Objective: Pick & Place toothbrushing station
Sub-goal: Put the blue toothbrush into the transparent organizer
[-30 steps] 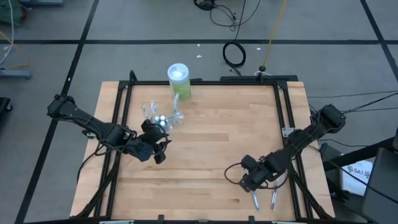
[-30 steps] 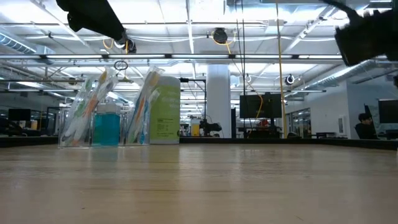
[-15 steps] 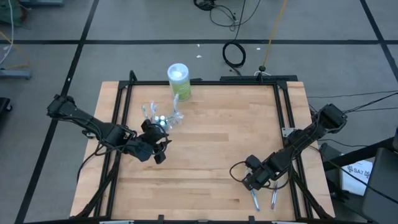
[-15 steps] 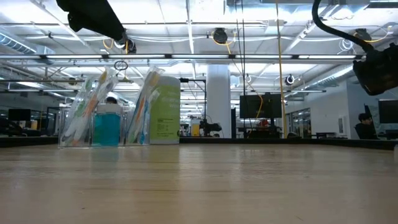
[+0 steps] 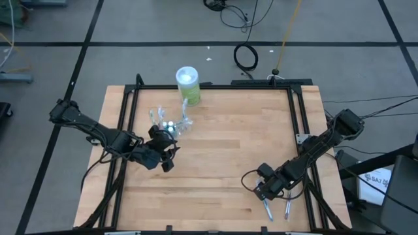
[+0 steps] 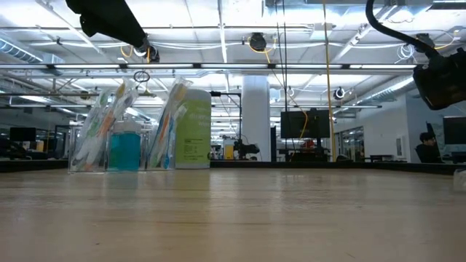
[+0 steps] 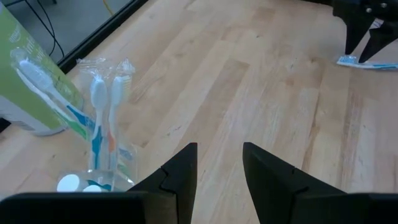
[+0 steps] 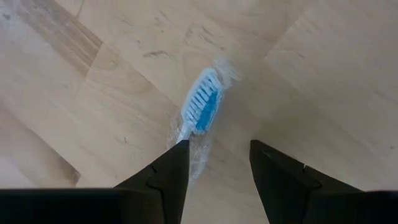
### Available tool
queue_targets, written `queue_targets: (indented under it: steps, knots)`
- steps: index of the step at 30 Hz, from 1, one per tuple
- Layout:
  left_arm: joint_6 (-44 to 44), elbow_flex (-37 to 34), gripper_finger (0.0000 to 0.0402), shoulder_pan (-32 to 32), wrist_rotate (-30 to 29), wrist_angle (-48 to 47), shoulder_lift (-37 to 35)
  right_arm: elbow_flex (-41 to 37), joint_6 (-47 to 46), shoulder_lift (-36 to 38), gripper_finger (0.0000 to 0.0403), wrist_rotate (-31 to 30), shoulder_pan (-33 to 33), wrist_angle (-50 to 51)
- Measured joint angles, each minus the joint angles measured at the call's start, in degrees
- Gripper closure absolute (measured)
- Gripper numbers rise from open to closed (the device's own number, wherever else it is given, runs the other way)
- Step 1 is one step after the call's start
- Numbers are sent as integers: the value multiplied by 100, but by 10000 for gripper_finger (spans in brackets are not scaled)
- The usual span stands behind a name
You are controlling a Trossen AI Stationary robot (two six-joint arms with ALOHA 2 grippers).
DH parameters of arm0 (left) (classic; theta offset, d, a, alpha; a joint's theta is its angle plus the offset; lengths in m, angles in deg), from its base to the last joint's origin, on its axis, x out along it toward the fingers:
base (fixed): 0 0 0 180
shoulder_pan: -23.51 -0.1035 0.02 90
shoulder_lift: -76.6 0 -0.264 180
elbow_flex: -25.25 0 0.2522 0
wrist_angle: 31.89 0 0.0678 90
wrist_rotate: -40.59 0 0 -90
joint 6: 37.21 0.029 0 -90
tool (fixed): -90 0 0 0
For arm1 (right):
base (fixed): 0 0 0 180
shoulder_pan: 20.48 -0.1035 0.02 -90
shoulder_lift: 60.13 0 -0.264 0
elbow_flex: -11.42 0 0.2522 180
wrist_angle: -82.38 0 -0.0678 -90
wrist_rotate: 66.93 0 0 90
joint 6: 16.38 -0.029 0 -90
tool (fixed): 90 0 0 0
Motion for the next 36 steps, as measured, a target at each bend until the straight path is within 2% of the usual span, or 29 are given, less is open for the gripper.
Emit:
queue_targets:
  steps: [10,18,27,31,36]
  knots:
    - [1,0,270,0,1,0,0,-2,346,-17,283,-50,-31,-253]
    - [-5,0,270,0,2,-2,0,-8,1206,-24,328,-57,-24,-1191]
    - [0,0,270,0,7,0,0,-4,1459,-22,390,-49,-24,-1195]
    - [6,0,270,0,5,-1,-1,-4,1519,-18,389,-18,15,-1324]
    - [4,0,270,0,6,-1,0,-2,1754,-13,359,-6,21,-1377]
